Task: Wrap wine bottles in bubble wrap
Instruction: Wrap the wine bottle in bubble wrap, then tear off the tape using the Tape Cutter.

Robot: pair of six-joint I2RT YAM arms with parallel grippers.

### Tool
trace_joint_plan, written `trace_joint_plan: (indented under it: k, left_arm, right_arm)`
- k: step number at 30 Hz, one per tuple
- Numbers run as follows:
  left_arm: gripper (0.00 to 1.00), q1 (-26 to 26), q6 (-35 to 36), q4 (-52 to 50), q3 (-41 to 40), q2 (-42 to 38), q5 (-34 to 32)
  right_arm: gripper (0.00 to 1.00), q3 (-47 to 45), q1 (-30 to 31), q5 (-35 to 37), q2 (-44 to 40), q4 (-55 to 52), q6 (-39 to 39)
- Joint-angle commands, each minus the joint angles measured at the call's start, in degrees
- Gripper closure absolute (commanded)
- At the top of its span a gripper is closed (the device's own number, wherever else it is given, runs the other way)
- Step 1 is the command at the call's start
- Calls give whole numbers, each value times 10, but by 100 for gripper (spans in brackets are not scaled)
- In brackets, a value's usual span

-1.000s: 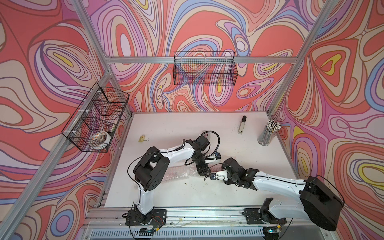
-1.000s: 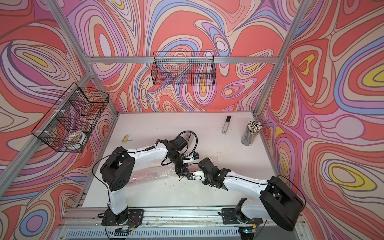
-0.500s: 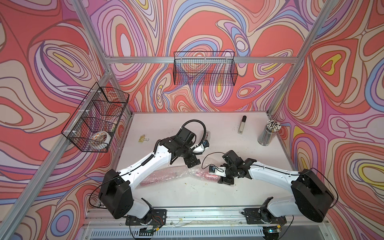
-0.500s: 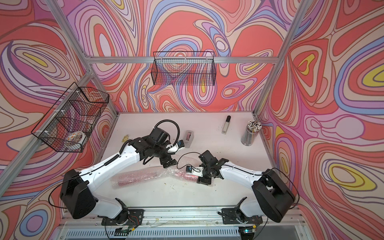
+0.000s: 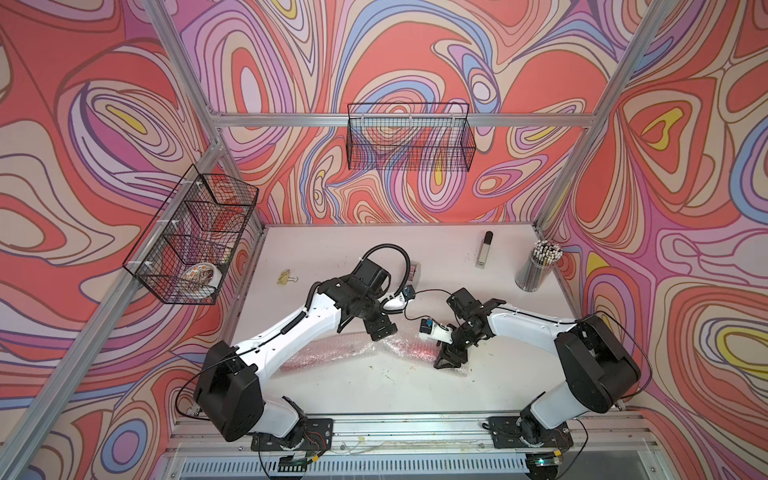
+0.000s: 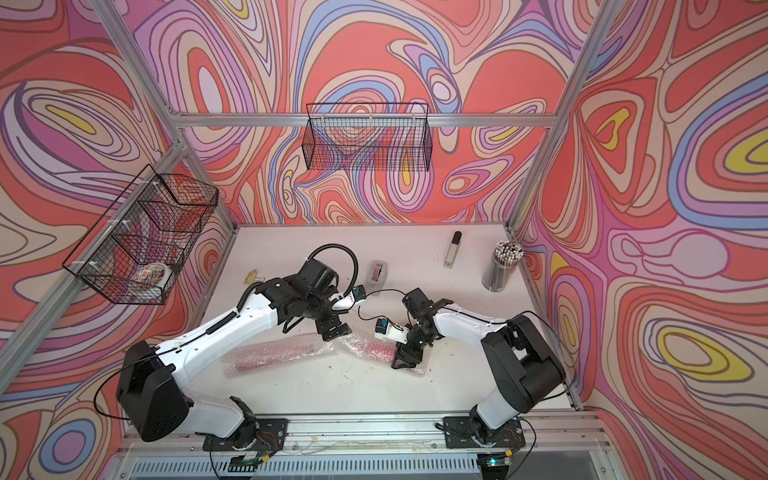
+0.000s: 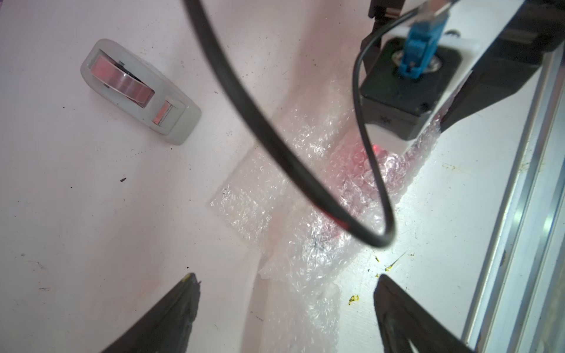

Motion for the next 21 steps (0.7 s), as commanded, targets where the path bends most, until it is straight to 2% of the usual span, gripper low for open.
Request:
trace_joint_plan:
  k: [1, 12, 16, 21]
  left_arm:
    - [10, 2, -4, -21, -4, 13, 19]
    - [8, 3, -42, -1, -3, 10, 7]
    - [8, 3, -87, 8, -1, 1, -10]
    - [9, 8, -179, 34, -7, -20, -40]
  right_arm:
    - [36, -3, -16, 14, 12, -32, 0]
    - [19, 14, -28, -8, -29, -20, 5]
    - [17, 15, -29, 0, -54, 0, 16]
    - [16, 11, -34, 16, -112, 55, 52]
